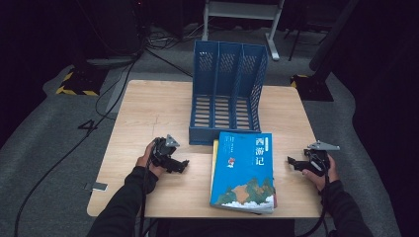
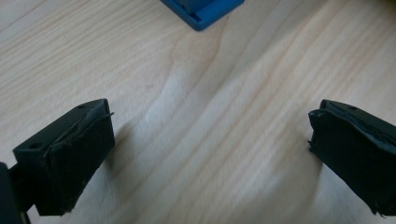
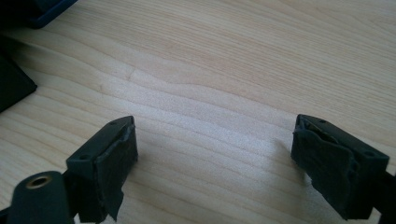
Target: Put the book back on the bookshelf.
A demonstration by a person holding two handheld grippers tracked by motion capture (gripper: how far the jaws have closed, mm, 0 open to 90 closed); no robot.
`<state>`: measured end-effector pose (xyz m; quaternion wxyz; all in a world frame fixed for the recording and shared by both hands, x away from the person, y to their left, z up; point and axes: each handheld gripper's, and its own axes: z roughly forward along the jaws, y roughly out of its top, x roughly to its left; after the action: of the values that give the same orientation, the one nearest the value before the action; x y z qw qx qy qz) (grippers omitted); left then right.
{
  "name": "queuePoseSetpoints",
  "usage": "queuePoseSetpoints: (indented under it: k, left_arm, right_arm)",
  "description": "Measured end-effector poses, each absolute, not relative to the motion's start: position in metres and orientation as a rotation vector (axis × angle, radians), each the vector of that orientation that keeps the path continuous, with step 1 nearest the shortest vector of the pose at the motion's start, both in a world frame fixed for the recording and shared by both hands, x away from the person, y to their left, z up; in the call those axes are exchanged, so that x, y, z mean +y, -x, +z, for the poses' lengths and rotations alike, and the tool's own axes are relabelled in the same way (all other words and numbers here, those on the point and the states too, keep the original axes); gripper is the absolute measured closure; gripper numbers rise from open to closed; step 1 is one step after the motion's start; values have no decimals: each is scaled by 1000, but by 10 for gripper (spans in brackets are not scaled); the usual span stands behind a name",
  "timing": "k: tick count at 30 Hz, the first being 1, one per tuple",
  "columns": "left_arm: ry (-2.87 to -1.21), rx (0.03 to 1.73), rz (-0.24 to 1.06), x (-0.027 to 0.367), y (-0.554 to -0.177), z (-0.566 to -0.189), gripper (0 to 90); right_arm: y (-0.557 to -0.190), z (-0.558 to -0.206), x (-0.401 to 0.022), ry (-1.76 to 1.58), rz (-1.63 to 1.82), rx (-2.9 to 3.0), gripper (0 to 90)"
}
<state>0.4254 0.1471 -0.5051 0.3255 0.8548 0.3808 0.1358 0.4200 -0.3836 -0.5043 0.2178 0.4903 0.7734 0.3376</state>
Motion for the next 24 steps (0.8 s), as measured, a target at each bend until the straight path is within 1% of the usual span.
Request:
queuePoseSetpoints:
  k: [9,16,22,24]
  left_arm:
    - [-2243,993,349,146,-420,-505,0]
    - [-2283,877,314,149,-412,-505,4]
    - [-2325,870,292,148,-409,-502,6]
    - [-2328,857,289,147,-408,-500,29]
  right_arm:
    - [-413,-504,-385,-1376,923,2120,147]
    - [-409,-503,-389,-1368,911,2151,151]
    - [-403,-499,-394,-1358,901,2182,176]
    - [-399,-494,-394,-1335,941,2197,170]
